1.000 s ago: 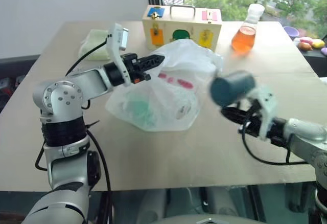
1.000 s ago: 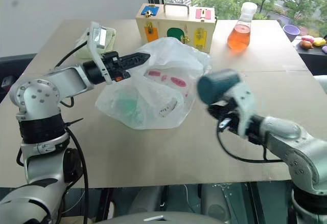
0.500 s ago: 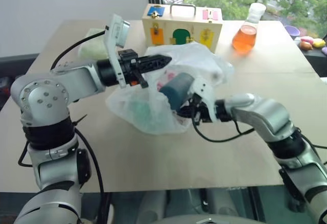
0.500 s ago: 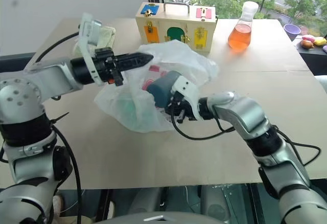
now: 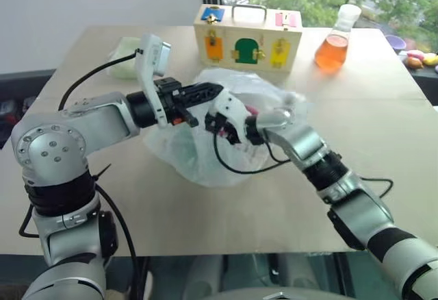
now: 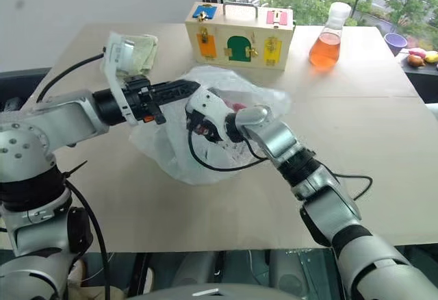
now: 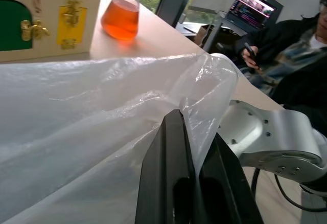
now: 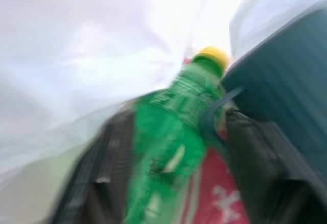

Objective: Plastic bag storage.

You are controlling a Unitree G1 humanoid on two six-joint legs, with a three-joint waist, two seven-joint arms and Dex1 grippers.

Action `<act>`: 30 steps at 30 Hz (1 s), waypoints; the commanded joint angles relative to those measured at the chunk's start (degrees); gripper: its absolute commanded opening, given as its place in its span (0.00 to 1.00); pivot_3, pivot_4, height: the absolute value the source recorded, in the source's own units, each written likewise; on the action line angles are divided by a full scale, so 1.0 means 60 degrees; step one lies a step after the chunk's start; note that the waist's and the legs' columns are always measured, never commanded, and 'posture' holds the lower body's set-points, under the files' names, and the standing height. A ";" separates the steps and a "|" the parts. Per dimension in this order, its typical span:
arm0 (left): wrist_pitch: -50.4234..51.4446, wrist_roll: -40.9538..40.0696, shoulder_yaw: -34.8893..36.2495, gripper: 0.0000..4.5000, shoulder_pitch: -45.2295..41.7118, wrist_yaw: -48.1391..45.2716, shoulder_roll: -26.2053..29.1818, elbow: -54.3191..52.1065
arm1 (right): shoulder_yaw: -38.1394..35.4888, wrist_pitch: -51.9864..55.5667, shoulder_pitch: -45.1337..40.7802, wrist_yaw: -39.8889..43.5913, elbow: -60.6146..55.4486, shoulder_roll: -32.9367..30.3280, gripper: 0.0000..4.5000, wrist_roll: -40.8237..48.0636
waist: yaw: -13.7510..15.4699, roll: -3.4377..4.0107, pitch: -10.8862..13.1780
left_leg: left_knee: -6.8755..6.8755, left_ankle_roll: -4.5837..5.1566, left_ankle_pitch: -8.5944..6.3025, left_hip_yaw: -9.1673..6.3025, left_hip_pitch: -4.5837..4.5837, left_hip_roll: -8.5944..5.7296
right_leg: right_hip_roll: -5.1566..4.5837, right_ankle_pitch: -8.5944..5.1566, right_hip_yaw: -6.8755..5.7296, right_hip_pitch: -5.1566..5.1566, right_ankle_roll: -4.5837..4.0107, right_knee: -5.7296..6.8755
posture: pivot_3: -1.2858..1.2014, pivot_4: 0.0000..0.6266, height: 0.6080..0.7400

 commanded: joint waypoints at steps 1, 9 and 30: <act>-0.0619 0.0493 0.0017 0.00 -0.0037 0.0262 -0.0213 0.0215 | -0.1200 0.0703 0.0764 -0.0053 -0.2620 -0.0751 0.84 0.0598 | 0.0068 0.0000 0.0000 | 0.0001 0.0000 0.0000 -0.0001 -0.0005 -0.0001 | 0.0000 0.0000 -0.0001 -0.0002 0.0000 -0.0002 | 0.52 0.24 1.00; -0.1255 0.1409 -0.0511 0.00 -0.0512 -0.0129 -0.0584 0.0999 | -0.3736 0.3757 0.3052 -0.1445 -0.7448 -0.2135 0.99 0.2304 | 0.0033 0.0000 0.0000 | -0.0010 0.0037 -0.0022 0.0001 0.0000 0.0011 | 0.0010 -0.0002 -0.0003 -0.0004 -0.0002 0.0004 | 0.52 0.24 1.00; -0.1226 0.2026 -0.1243 0.00 -0.0752 -0.1080 -0.0981 0.0806 | -0.4038 0.2699 0.2998 -0.5016 -0.6293 -0.1293 0.99 -0.0106 | 0.0039 0.0002 0.0001 | -0.0007 0.0031 -0.0017 0.0017 0.0002 0.0011 | 0.0011 -0.0002 0.0009 -0.0007 -0.0001 0.0005 | 0.52 0.24 1.00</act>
